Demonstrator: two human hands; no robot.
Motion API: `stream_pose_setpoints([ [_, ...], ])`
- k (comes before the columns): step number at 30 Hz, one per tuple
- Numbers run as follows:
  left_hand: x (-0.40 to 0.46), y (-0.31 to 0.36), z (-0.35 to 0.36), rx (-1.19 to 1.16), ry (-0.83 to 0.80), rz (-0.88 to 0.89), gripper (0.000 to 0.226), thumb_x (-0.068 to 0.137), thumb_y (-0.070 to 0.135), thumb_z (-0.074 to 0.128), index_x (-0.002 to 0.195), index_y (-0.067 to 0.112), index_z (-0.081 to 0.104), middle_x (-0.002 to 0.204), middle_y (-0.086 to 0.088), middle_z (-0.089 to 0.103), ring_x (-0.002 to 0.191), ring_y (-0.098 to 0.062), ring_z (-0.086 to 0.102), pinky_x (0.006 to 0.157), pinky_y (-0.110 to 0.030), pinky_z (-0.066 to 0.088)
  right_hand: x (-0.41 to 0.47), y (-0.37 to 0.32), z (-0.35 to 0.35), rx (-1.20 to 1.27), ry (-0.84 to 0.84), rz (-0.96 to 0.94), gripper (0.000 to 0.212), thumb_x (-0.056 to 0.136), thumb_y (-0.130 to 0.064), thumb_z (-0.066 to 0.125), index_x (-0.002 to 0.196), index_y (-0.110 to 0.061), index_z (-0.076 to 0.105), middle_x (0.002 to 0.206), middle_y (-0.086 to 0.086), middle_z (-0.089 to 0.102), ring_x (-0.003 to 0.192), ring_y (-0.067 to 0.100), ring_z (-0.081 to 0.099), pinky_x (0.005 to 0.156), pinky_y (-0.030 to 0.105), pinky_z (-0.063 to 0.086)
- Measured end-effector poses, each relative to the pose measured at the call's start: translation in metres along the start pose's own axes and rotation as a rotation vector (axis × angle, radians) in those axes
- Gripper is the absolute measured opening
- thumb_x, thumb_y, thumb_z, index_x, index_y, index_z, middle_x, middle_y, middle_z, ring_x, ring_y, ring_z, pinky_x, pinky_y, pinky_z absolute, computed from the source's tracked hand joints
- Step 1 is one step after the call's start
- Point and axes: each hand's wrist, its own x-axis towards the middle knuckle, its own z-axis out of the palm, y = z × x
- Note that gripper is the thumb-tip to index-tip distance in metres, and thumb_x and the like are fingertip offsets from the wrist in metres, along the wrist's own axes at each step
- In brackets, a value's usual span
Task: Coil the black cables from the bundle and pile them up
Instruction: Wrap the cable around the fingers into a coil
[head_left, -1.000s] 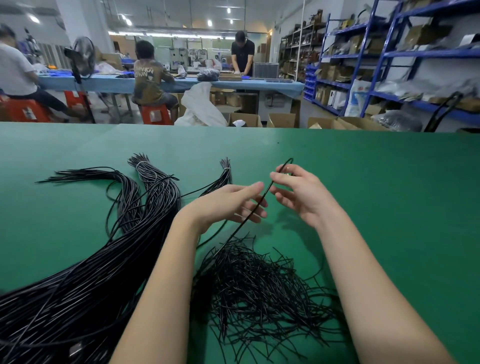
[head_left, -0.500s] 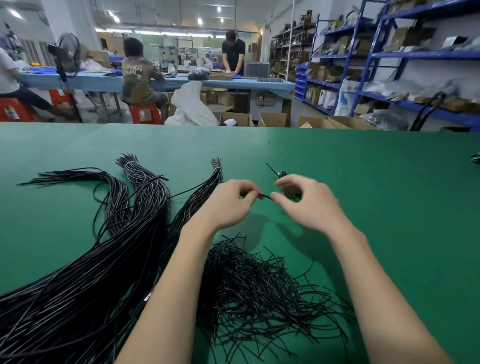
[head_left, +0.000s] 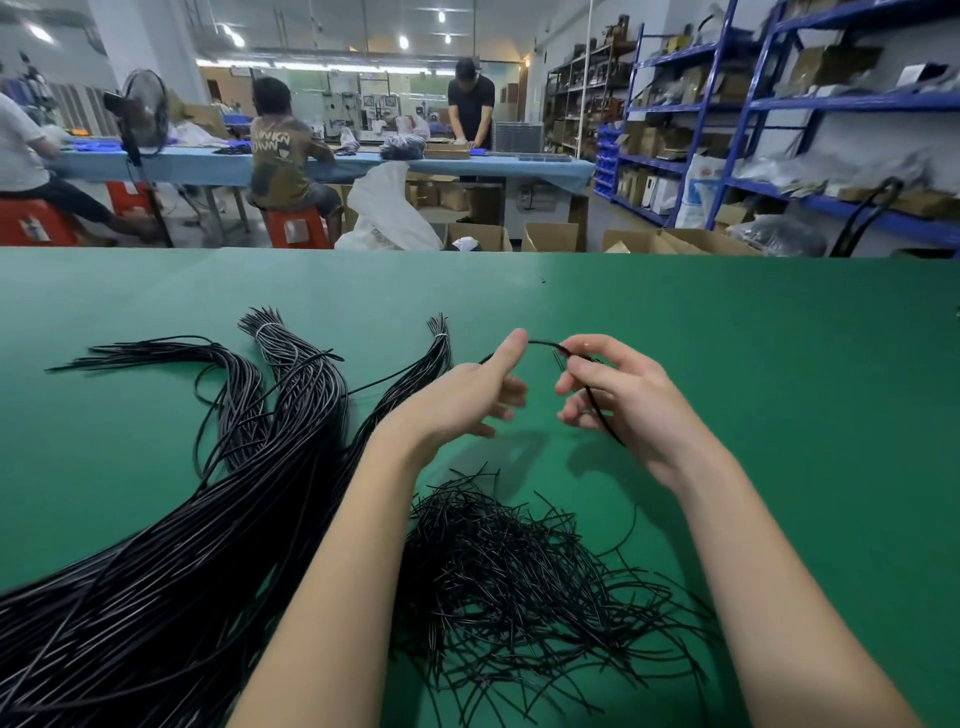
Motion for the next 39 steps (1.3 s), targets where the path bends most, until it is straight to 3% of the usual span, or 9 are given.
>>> stream_pose_setpoints([
  [3,0.008,-0.006,0.005,-0.156,0.202,0.076,0.079,0.092,0.077,0.034,0.149,0.024,0.044,0.151,0.007,0.048,0.130,-0.010,0.051,0.112,-0.043,0.040,-0.011,0.001,-0.023,-0.139,-0.137,0.039,0.011,0.097,-0.012,0.063,0.106,-0.017,0.066,0.079,0.004,0.070,0.067,0.020,0.062,0.069,0.028,0.054],
  [9,0.014,-0.013,0.002,-0.942,0.289,0.119,0.034,0.109,0.033,0.037,0.120,0.015,0.063,0.116,0.001,0.073,0.106,-0.011,0.070,0.084,-0.026,0.055,-0.019,0.006,-0.045,-0.655,-0.297,0.237,0.013,0.094,-0.001,0.061,0.100,-0.011,0.068,0.083,0.003,0.077,0.065,0.016,0.062,0.068,0.026,0.054],
  [12,0.014,-0.007,0.011,-0.990,0.236,0.133,0.035,0.110,0.026,0.033,0.117,0.011,0.064,0.113,-0.003,0.074,0.106,-0.013,0.071,0.088,-0.024,0.056,-0.018,0.004,-0.033,-0.713,-0.416,0.276,0.013,0.097,-0.019,0.066,0.109,-0.021,0.068,0.084,-0.002,0.078,0.068,0.016,0.063,0.076,0.030,0.054],
  [15,0.014,-0.002,0.019,-1.010,0.231,0.170,0.037,0.110,0.026,0.031,0.124,0.010,0.061,0.118,-0.003,0.072,0.108,-0.013,0.070,0.090,-0.024,0.055,-0.016,0.003,-0.015,-0.603,-0.488,0.236,0.021,0.098,-0.034,0.066,0.114,-0.021,0.068,0.085,0.003,0.078,0.067,0.016,0.062,0.066,0.021,0.050],
  [20,0.014,-0.002,0.013,-1.135,0.210,0.267,0.041,0.110,0.027,0.029,0.134,0.007,0.055,0.132,-0.008,0.065,0.119,-0.017,0.065,0.095,-0.027,0.054,-0.010,0.007,-0.002,-0.409,-0.488,0.105,0.021,0.103,-0.025,0.058,0.100,-0.015,0.076,0.061,0.000,0.056,0.056,0.014,0.053,0.063,0.026,0.054],
  [25,0.012,-0.002,0.012,-1.250,0.071,0.309,0.050,0.110,0.034,0.027,0.133,0.001,0.057,0.132,-0.015,0.065,0.123,-0.023,0.063,0.102,-0.032,0.052,-0.004,0.015,-0.009,-0.614,-0.588,0.177,0.021,0.100,-0.035,0.063,0.092,-0.027,0.081,0.058,-0.009,0.048,0.055,0.012,0.040,0.052,0.022,0.039],
  [30,0.000,-0.002,0.011,-0.980,-0.312,0.294,0.059,0.104,0.043,0.032,0.121,0.001,0.070,0.125,-0.020,0.068,0.119,-0.030,0.065,0.096,-0.036,0.055,0.018,0.004,-0.011,-0.974,-0.418,0.197,0.043,0.079,-0.064,0.072,0.077,-0.022,0.078,0.065,0.003,0.066,0.060,0.017,0.050,0.058,0.031,0.047],
  [33,-0.001,-0.005,0.012,-0.581,-0.475,0.175,0.066,0.104,0.049,0.028,0.119,0.001,0.071,0.123,-0.022,0.068,0.117,-0.032,0.066,0.098,-0.042,0.055,0.037,-0.024,-0.011,-1.147,-0.382,0.163,0.021,0.070,-0.045,0.068,0.058,-0.027,0.071,0.057,-0.004,0.065,0.056,0.013,0.048,0.055,0.029,0.047],
  [39,0.004,-0.007,0.022,-0.206,-0.390,0.013,0.065,0.102,0.064,0.010,0.126,0.042,0.066,0.136,0.011,0.063,0.133,-0.019,0.052,0.104,-0.054,0.044,0.054,-0.097,0.010,-1.218,-0.366,0.042,0.024,0.092,-0.043,0.070,0.079,-0.025,0.079,0.056,-0.017,0.064,0.052,0.011,0.045,0.049,0.022,0.041],
])
